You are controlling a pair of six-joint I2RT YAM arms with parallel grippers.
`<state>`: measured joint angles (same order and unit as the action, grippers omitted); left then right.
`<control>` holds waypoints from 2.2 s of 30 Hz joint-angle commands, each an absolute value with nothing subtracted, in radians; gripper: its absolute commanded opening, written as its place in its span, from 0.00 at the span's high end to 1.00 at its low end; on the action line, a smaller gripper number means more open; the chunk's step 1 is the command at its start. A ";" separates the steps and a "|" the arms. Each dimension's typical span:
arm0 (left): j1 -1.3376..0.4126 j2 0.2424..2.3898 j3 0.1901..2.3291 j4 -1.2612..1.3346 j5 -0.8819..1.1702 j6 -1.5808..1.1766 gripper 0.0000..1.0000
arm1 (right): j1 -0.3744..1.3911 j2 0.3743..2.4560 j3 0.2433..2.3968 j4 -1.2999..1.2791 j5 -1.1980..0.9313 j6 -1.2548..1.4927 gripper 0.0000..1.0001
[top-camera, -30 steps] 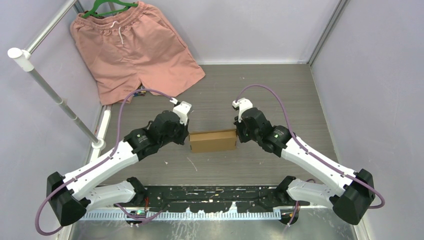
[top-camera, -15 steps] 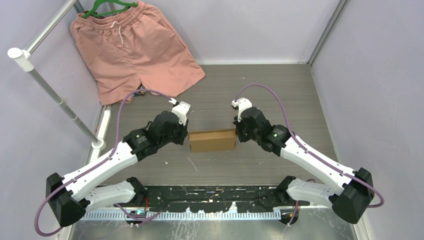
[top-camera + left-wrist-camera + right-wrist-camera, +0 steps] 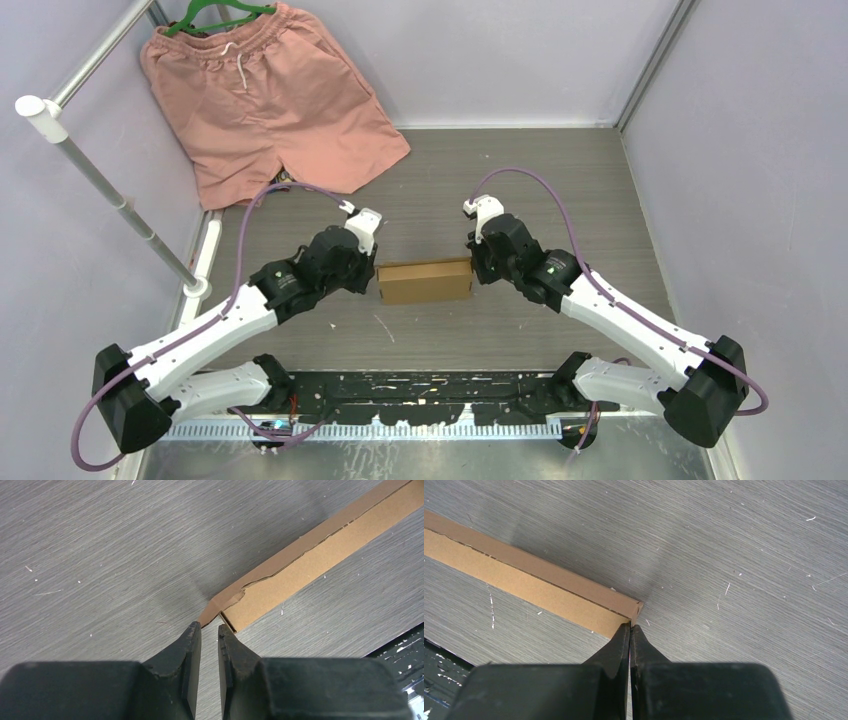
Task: Fold the paper box
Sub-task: Close the paper box at the center of the board.
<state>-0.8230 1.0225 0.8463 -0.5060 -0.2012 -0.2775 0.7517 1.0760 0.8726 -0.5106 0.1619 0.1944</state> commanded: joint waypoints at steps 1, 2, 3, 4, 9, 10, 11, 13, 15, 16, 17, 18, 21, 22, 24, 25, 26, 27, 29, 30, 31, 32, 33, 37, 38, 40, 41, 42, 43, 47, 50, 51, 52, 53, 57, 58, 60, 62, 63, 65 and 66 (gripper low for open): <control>-0.824 1.025 0.847 -0.456 -0.205 -0.275 0.80 | 0.757 1.063 0.902 -0.493 0.157 0.196 0.99; -0.824 1.027 0.848 -0.456 -0.205 -0.275 0.80 | 0.758 1.062 0.900 -0.492 0.160 0.196 0.99; -0.824 1.027 0.848 -0.455 -0.206 -0.275 0.81 | 0.758 1.060 0.899 -0.492 0.158 0.196 0.99; -0.824 1.026 0.849 -0.453 -0.206 -0.274 0.81 | 0.757 1.060 0.899 -0.491 0.156 0.196 0.99; -0.823 1.031 0.856 -0.448 -0.206 -0.269 0.83 | 0.757 1.061 0.898 -0.490 0.151 0.195 0.99; -0.822 1.034 0.857 -0.448 -0.205 -0.268 0.83 | 0.758 1.062 0.897 -0.489 0.151 0.195 0.99; -0.822 1.037 0.859 -0.446 -0.203 -0.268 0.83 | 0.759 1.061 0.897 -0.488 0.149 0.195 0.99; -0.822 1.044 0.861 -0.442 -0.200 -0.267 0.84 | 0.759 1.061 0.898 -0.488 0.149 0.195 0.99; -0.823 1.052 0.866 -0.439 -0.198 -0.265 0.84 | 0.758 1.062 0.899 -0.488 0.143 0.193 0.99; -0.822 1.055 0.867 -0.438 -0.197 -0.265 0.85 | 0.759 1.061 0.898 -0.490 0.146 0.193 0.99; -0.822 1.057 0.869 -0.437 -0.196 -0.263 0.85 | 0.758 1.060 0.899 -0.491 0.145 0.192 0.99; -0.823 1.060 0.871 -0.437 -0.196 -0.262 0.86 | 0.758 1.059 0.899 -0.492 0.144 0.191 0.99; -0.823 1.065 0.876 -0.439 -0.199 -0.259 0.88 | 0.757 1.057 0.897 -0.492 0.143 0.189 0.99; -0.822 1.065 0.877 -0.440 -0.201 -0.259 0.89 | 0.757 1.056 0.897 -0.491 0.142 0.187 0.99; -0.822 1.065 0.881 -0.447 -0.205 -0.258 0.89 | 0.758 1.056 0.897 -0.492 0.144 0.186 0.99; -0.822 1.064 0.885 -0.451 -0.209 -0.258 0.88 | 0.758 1.055 0.898 -0.492 0.140 0.184 0.99; -0.822 1.064 0.888 -0.455 -0.211 -0.257 0.86 | 0.758 1.055 0.900 -0.492 0.140 0.184 0.99; -0.823 1.063 0.891 -0.459 -0.215 -0.256 0.84 | 0.757 1.057 0.901 -0.492 0.140 0.184 0.99; -0.822 1.060 0.895 -0.462 -0.222 -0.258 0.82 | 0.759 1.057 0.905 -0.495 0.139 0.181 0.99; -0.822 1.058 0.896 -0.463 -0.224 -0.258 0.80 | 0.758 1.057 0.906 -0.497 0.140 0.180 0.99; -0.823 1.058 0.897 -0.463 -0.226 -0.258 0.80 | 0.757 1.058 0.908 -0.499 0.139 0.179 0.99; -0.823 1.057 0.899 -0.463 -0.227 -0.258 0.80 | 0.758 1.057 0.909 -0.501 0.137 0.177 0.99; -0.822 1.058 0.901 -0.463 -0.226 -0.257 0.80 | 0.756 1.057 0.910 -0.502 0.138 0.177 0.99; -0.823 1.068 0.912 -0.465 -0.223 -0.253 0.88 | 0.758 1.057 0.914 -0.506 0.138 0.175 0.99; -0.822 1.072 0.914 -0.467 -0.222 -0.253 0.89 | 0.758 1.057 0.914 -0.506 0.138 0.174 0.99; -0.823 1.075 0.917 -0.468 -0.220 -0.253 0.90 | 0.758 1.058 0.916 -0.508 0.138 0.173 0.99; -0.823 1.074 0.917 -0.467 -0.219 -0.253 0.90 | 0.758 1.060 0.916 -0.508 0.137 0.173 0.99; -0.823 1.074 0.917 -0.468 -0.220 -0.253 0.90 | 0.758 1.059 0.916 -0.509 0.137 0.172 0.99; -0.822 1.073 0.917 -0.469 -0.220 -0.254 0.91 | 0.758 1.059 0.914 -0.508 0.137 0.172 0.99; -0.822 1.072 0.917 -0.472 -0.219 -0.254 0.96 | 0.759 1.059 0.916 -0.509 0.137 0.170 0.99; -0.822 1.071 0.922 -0.476 -0.214 -0.259 0.98 | 0.757 1.062 0.927 -0.521 0.136 0.171 0.99; -0.822 1.072 0.924 -0.479 -0.211 -0.262 0.98 | 0.757 1.062 0.932 -0.525 0.135 0.170 0.99; -0.823 1.073 0.927 -0.483 -0.208 -0.265 0.98 | 0.758 1.063 0.936 -0.529 0.133 0.170 0.99; -0.822 1.075 0.929 -0.484 -0.205 -0.268 0.98 | 0.758 1.062 0.938 -0.532 0.132 0.171 0.99; -0.823 1.083 0.933 -0.481 -0.198 -0.279 0.99 | 0.757 1.072 0.949 -0.544 0.129 0.179 0.99; -0.822 1.087 0.933 -0.481 -0.193 -0.283 0.99 | 0.758 1.076 0.949 -0.547 0.127 0.181 0.99; -0.823 1.092 0.937 -0.485 -0.188 -0.291 0.99 | 0.758 1.082 0.950 -0.551 0.124 0.190 0.99; -0.823 1.097 0.939 -0.485 -0.181 -0.298 0.99 | 0.758 1.089 0.951 -0.553 0.122 0.198 0.99; -0.822 1.099 0.940 -0.484 -0.179 -0.302 0.99 | 0.758 1.093 0.952 -0.555 0.120 0.202 0.99; -0.822 1.105 0.943 -0.485 -0.174 -0.307 0.99 | 0.758 1.103 0.955 -0.560 0.117 0.210 0.99; -0.822 1.108 0.945 -0.485 -0.173 -0.309 0.99 | 0.758 1.108 0.958 -0.562 0.115 0.214 0.99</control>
